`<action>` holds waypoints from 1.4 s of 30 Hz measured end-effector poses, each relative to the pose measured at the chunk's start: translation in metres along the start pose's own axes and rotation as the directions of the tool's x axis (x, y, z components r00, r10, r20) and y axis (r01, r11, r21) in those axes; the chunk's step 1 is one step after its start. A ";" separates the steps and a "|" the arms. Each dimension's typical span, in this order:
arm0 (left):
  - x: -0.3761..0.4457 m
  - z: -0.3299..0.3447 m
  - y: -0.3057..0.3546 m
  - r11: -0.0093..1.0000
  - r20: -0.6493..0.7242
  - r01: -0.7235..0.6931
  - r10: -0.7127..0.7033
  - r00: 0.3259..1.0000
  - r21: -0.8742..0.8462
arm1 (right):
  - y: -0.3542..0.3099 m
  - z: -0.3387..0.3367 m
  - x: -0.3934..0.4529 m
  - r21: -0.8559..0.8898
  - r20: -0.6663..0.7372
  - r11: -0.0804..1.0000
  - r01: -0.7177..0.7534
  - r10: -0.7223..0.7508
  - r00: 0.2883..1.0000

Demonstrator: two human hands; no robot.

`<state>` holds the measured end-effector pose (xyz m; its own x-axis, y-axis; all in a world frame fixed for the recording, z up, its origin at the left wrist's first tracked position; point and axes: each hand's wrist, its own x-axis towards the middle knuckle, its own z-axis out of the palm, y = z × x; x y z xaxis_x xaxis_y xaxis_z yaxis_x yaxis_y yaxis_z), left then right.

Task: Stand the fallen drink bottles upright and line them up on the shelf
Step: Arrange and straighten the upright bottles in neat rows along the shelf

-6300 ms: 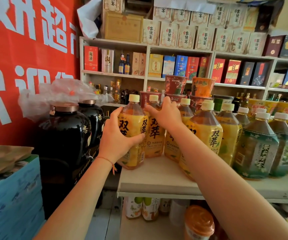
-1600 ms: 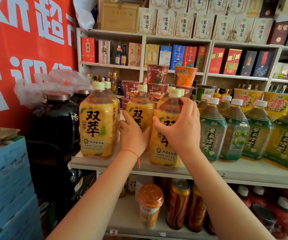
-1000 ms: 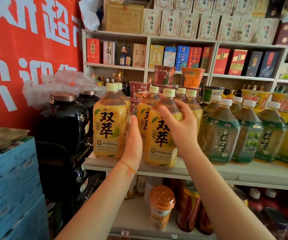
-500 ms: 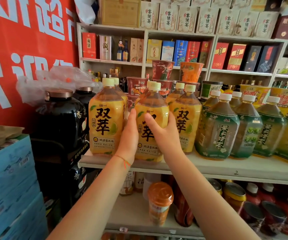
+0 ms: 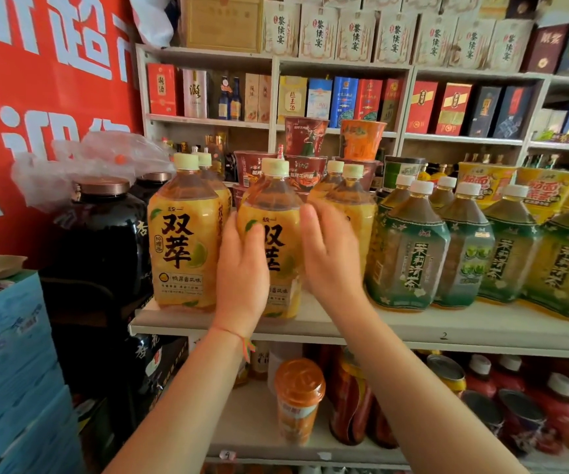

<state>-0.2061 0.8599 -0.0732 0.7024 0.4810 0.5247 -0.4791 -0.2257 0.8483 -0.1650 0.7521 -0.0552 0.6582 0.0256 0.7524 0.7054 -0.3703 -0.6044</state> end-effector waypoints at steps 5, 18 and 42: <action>-0.008 0.014 0.000 0.705 0.012 -0.527 0.594 0.804 0.475 | 0.009 -0.037 0.051 -0.471 -0.220 0.880 0.058 -0.181 0.958; -0.013 0.037 -0.004 0.495 0.116 -0.563 0.674 0.729 0.662 | 0.023 -0.035 0.059 -0.152 0.000 0.988 -0.011 0.011 1.000; -0.045 0.149 0.002 0.968 0.348 -0.146 0.068 0.935 0.203 | 0.043 -0.165 0.070 0.145 -0.015 0.988 -0.044 0.047 0.999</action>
<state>-0.1601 0.7115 -0.0842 0.8074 0.1391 0.5734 -0.4597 -0.4610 0.7591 -0.1324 0.5852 0.0147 0.6867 -0.0057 0.7270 0.7061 -0.2328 -0.6688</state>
